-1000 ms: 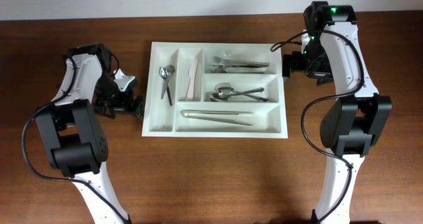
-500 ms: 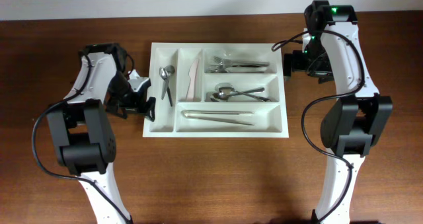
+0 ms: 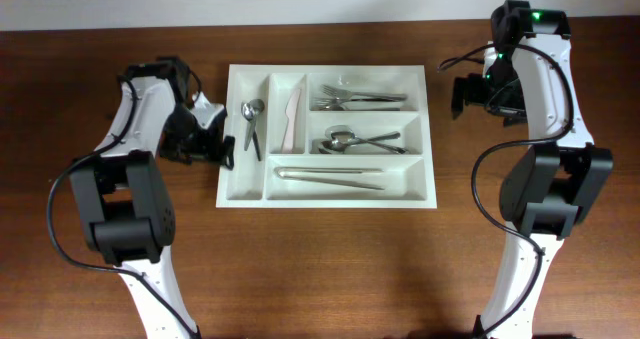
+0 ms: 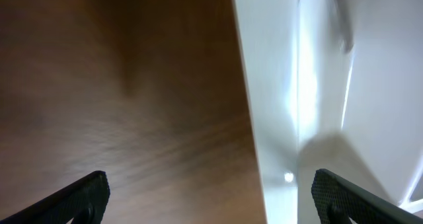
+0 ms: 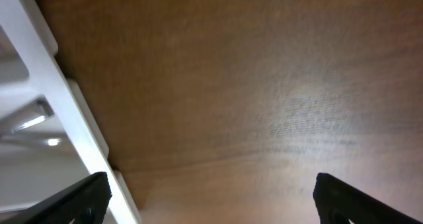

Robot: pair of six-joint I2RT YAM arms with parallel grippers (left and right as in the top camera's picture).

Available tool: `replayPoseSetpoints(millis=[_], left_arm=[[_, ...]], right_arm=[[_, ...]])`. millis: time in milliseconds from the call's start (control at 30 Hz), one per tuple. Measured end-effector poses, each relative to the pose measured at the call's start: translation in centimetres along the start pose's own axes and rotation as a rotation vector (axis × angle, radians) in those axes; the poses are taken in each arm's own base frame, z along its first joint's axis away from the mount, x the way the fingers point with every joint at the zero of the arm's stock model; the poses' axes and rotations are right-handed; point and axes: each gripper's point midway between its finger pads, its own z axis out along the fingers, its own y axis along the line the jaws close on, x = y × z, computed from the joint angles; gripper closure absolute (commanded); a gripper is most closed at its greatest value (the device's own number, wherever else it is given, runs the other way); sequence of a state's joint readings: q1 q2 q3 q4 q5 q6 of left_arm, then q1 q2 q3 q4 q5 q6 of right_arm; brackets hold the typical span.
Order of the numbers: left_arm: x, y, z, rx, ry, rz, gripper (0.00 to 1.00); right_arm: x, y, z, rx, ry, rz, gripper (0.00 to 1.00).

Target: Pack container

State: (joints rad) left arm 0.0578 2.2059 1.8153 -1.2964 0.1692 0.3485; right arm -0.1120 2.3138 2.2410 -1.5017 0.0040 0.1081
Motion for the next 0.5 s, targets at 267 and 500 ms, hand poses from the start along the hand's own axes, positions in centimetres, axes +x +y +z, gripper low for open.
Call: replayPoseSetpoints(millis=[267,500], left_arm=[[-5.7,2.1,-7.9,-0.108,-0.261,-0.004,0.01],[-5.6,7.4,-12.3,-0.231,-0.351,-0.117,0.01]], right_arm=[[-0.7,-1.2,-0.1,-0.003,-0.026,0.027,0.01],[0.1,-2.5,-3.1,-0.001,-0.018,0.052,0.01]])
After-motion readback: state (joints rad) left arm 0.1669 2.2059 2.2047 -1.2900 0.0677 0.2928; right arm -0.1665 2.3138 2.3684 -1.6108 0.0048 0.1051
